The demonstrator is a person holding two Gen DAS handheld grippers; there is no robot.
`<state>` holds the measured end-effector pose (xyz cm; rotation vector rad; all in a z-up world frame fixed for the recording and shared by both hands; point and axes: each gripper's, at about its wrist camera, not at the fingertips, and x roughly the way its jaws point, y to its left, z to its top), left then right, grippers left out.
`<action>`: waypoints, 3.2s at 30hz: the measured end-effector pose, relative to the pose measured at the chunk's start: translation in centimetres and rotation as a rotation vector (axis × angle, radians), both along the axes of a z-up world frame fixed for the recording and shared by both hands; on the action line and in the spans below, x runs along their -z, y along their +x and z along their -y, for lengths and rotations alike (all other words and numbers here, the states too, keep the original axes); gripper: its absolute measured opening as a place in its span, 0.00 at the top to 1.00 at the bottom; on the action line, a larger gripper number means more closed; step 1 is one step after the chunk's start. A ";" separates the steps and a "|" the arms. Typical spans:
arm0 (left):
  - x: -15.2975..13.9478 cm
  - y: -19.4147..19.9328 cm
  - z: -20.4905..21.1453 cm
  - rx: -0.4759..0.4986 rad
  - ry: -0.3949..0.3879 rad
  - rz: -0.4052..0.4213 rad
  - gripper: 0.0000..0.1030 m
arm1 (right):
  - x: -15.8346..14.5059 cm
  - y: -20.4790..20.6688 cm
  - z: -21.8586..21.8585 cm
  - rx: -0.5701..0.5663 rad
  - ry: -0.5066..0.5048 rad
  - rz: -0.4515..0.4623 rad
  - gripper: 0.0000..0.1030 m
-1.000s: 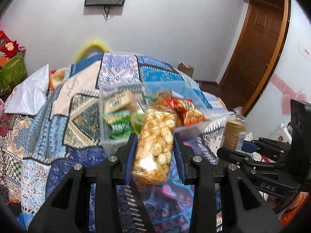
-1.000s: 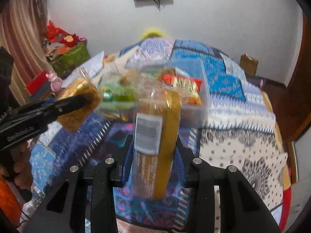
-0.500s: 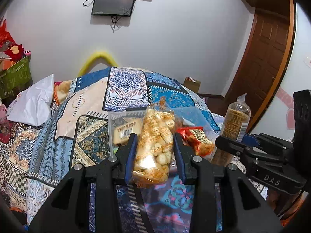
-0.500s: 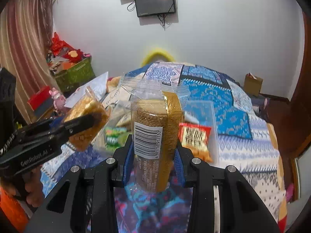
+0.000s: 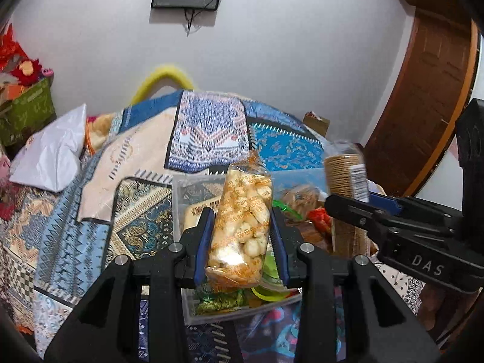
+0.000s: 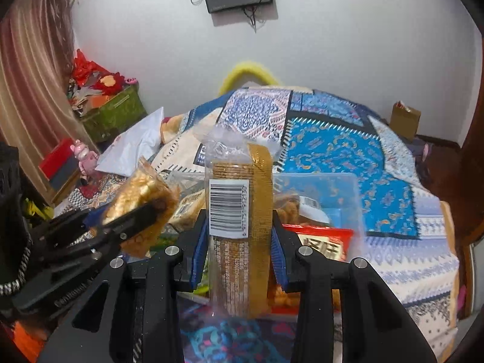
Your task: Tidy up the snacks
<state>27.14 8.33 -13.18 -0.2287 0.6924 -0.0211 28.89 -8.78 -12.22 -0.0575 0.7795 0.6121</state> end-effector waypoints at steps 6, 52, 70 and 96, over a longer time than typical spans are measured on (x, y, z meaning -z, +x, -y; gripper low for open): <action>2.1 1.6 -0.6 0.000 -0.039 -0.046 0.65 | 1.7 1.3 -1.3 0.000 -0.038 -0.032 0.67; -15.6 -21.3 4.0 -0.013 0.116 0.441 0.14 | -12.2 -17.5 8.9 0.075 0.168 0.440 0.09; -15.2 -22.9 5.1 -0.008 0.153 0.441 0.03 | -11.5 -19.4 10.3 0.102 0.186 0.445 0.00; -14.3 -22.0 5.6 -0.006 0.158 0.404 0.03 | -11.1 -19.3 10.5 0.099 0.183 0.434 0.00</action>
